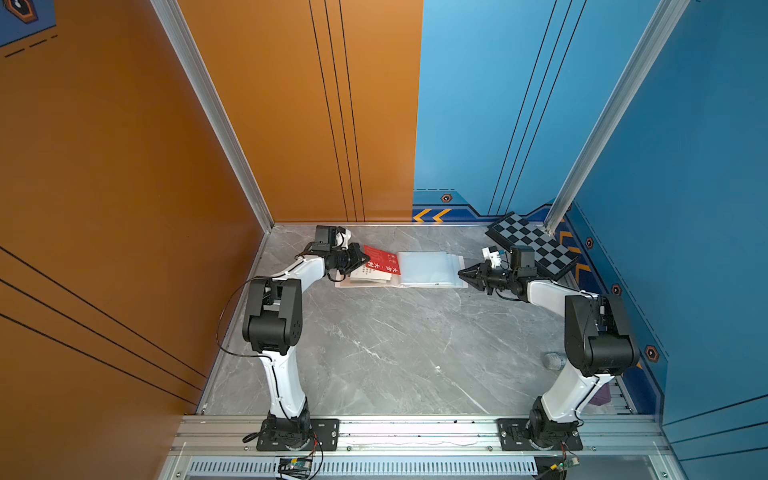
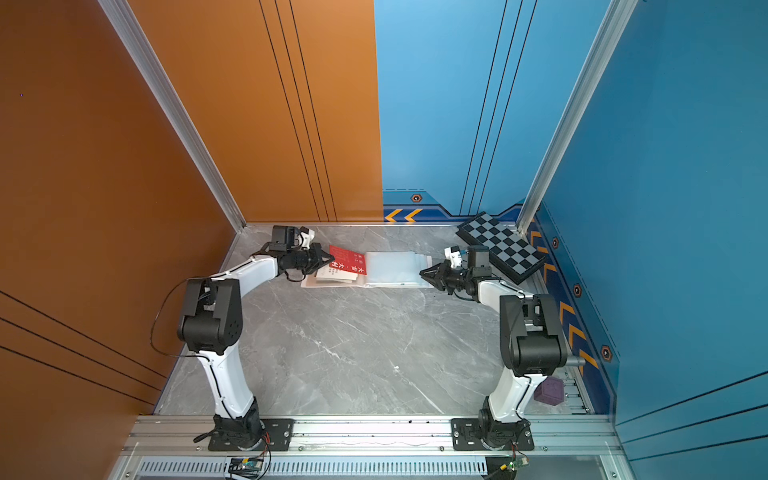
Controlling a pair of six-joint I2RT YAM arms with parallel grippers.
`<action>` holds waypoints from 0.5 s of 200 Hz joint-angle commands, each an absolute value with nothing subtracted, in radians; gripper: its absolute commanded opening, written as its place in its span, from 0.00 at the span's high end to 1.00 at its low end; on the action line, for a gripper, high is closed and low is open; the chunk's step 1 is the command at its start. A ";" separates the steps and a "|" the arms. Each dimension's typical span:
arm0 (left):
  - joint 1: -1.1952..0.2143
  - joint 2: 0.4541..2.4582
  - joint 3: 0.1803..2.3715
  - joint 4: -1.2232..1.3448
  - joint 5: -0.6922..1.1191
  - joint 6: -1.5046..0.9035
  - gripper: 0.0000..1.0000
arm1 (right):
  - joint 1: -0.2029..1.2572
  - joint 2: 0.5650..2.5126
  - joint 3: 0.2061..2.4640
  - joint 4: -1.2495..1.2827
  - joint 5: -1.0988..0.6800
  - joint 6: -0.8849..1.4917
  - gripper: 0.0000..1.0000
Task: Place the photos into the photo albums
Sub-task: Insert the photo into the photo album.
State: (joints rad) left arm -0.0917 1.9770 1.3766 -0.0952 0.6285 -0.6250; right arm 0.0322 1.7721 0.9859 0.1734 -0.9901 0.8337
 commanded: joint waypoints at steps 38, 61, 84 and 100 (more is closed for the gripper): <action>-0.083 1.933 1.384 -0.131 0.595 -0.588 1.00 | 0.025 1.782 0.983 0.162 -0.986 0.815 0.80; -0.072 1.932 1.371 -0.092 0.624 -0.617 1.00 | 0.025 1.782 0.980 0.163 -0.988 0.814 0.81; -0.071 1.930 1.364 -0.072 0.627 -0.631 1.00 | 0.025 1.784 0.976 0.163 -0.989 0.812 0.80; -0.072 1.939 1.371 -0.062 0.649 -0.645 1.00 | 0.025 1.784 0.977 0.163 -0.988 0.814 0.81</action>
